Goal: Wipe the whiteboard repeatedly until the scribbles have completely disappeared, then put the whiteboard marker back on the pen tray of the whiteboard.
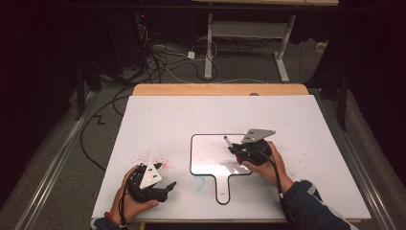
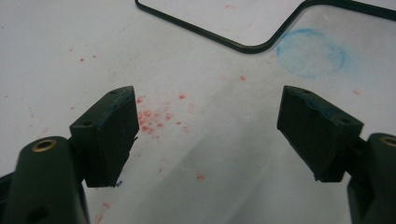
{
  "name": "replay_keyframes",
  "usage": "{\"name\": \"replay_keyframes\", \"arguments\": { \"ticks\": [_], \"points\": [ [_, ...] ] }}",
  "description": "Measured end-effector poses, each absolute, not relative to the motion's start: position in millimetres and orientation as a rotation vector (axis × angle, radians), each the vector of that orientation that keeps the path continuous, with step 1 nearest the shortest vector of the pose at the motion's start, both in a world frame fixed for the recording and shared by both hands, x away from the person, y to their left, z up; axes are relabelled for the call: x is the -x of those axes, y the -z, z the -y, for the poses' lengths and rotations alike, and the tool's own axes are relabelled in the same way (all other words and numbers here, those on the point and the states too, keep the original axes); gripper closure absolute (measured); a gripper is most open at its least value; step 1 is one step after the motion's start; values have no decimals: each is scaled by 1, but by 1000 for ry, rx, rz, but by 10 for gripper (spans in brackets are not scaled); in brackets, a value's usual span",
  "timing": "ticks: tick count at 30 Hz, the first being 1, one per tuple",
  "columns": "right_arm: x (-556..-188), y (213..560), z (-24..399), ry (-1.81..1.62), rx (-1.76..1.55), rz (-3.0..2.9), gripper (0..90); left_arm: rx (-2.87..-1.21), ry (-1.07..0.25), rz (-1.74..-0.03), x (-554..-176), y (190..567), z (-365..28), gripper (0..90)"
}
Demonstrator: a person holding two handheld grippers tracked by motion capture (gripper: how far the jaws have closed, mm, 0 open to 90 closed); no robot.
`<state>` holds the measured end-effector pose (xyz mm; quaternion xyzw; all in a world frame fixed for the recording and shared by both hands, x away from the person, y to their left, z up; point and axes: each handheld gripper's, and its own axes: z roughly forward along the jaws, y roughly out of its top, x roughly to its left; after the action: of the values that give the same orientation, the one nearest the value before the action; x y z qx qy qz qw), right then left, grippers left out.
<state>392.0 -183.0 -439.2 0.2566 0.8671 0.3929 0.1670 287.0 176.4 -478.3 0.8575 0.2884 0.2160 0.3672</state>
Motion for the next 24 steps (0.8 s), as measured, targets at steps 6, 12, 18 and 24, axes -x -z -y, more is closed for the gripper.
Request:
{"name": "replay_keyframes", "arguments": {
  "ticks": [6,12,18,24],
  "points": [
    [-391,436,200,-1142,-790,-2465,816,-2205,-555,-738,-287,478,-176,200],
    [-384,423,213,-1269,-863,-2451,816,-2201,-554,-740,-287,478,-177,200],
    [-370,406,232,-1318,-926,-2427,816,-2210,-554,-733,-286,477,-175,200],
    [-363,402,252,-1309,-1013,-2463,814,-2224,-548,-734,-288,479,-173,200]
  ]
}}
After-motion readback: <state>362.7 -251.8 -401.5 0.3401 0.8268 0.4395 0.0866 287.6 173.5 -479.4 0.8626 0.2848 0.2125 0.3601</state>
